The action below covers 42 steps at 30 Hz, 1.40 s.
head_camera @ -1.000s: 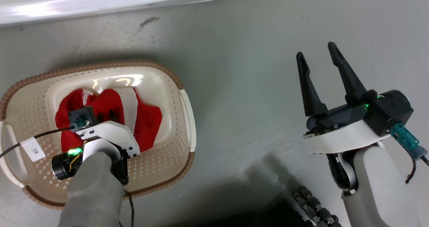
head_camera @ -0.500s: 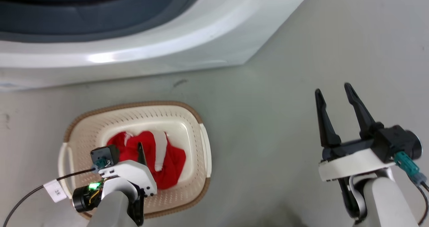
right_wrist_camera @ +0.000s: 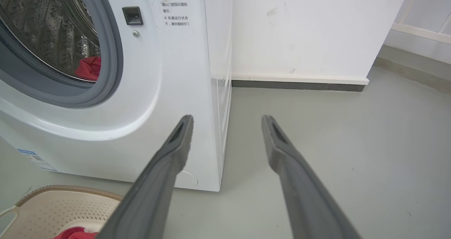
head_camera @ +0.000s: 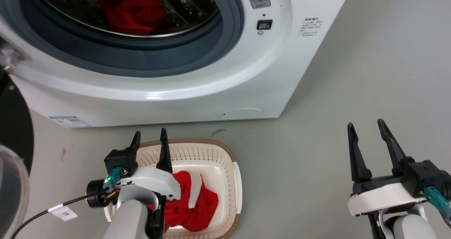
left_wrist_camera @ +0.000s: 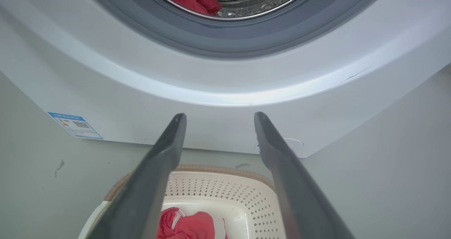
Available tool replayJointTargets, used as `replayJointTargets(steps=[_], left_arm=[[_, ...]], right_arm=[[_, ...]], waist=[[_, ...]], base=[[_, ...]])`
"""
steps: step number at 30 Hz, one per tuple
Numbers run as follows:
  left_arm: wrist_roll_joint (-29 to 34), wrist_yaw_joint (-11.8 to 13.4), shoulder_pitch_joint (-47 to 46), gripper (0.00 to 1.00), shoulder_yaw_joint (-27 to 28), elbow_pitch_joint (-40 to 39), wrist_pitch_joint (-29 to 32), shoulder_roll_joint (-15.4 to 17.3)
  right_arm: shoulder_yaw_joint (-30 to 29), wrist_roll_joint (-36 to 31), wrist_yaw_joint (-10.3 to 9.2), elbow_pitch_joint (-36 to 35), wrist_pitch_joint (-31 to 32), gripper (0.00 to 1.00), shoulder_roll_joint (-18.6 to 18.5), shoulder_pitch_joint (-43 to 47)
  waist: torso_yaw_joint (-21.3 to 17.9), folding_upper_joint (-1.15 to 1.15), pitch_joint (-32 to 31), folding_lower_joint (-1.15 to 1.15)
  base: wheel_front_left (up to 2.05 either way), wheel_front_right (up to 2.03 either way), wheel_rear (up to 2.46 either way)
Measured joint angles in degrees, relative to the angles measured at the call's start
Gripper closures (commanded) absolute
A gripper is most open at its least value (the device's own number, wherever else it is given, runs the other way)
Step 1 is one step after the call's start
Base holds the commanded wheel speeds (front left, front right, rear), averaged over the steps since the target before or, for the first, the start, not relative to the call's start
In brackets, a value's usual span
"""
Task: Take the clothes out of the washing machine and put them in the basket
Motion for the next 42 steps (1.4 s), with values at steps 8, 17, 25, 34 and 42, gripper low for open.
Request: replayJointTargets(steps=[8,17,25,34,42], left_arm=[[2.77,1.31,1.64,0.0,-2.48,-9.93,-0.01,-0.01],[2.76,0.08,-4.58,0.0,-3.08,-8.05,0.0,-0.04],[4.6,-1.27,-17.63,0.0,-0.83,-0.9,0.0,0.93],[6.82,-1.72,-35.05,0.0,-0.29,11.56,1.09,5.86],[9.43,-1.55,-48.82,0.0,-1.52,20.27,6.78,10.9]], right_arm=[[-1.02,-0.19,0.0,-1.13,0.44,0.0,0.0,2.63],[-0.7,-0.42,0.0,-4.08,1.48,0.0,0.01,3.51],[0.55,0.53,0.0,-5.61,1.91,0.0,0.01,2.1],[2.97,2.99,0.0,-3.78,0.85,0.0,0.01,-2.66],[6.36,5.92,0.0,-1.0,0.11,0.0,0.01,-7.01]], waist=[[2.12,0.0,-5.34,0.0],[3.99,0.0,-5.57,0.0],[3.49,0.0,-0.81,0.0],[0.62,0.0,6.9,0.01],[-3.61,0.0,13.58,0.01]], base=[[0.0,0.0,0.0],[0.0,0.0,0.0],[0.0,0.0,0.0],[0.0,0.0,0.0],[0.0,0.0,0.0]])
